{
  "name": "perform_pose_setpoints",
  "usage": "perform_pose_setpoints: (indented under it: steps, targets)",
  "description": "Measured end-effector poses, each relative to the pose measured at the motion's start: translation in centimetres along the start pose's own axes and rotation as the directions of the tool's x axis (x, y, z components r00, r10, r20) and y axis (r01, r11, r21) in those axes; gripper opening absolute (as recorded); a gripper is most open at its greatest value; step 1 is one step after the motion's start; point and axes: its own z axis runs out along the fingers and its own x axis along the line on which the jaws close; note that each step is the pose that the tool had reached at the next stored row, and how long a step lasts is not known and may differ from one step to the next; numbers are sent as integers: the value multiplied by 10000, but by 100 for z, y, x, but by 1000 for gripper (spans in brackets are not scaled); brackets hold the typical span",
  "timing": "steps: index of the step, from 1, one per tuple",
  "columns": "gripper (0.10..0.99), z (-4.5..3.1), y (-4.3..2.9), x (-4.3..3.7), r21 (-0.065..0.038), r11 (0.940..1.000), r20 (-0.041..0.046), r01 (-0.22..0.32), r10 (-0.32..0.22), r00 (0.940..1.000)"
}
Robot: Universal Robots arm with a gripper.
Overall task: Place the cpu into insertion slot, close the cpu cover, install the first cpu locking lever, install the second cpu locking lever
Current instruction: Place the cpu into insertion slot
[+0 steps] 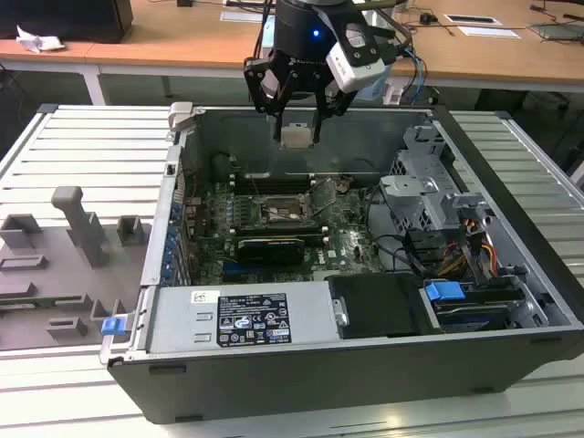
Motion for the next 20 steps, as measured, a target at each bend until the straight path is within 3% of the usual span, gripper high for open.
perform_pose_setpoints:
  steps: [2, 4, 9, 11, 14, 16, 20]
  targets:
    - [529, 0, 0, 1, -8, 9991, 37, -413, 413, 9991]
    - [529, 3, 0, 2, -24, 9945, 92, -1047, 1047, 9945]
    - [529, 20, -5, 3, -16, 9935, 101, -1139, 1139, 9934]
    - [529, 22, -5, 2, -22, 9905, 121, -1372, 1372, 9905]
    - [529, 27, -5, 2, -43, 9814, 169, -1918, 1919, 9813]
    - [529, 30, -5, 2, -60, 9709, 209, -2394, 2395, 9707]
    - [529, 42, -6, 2, -118, 9331, 310, -3594, 3596, 9326]
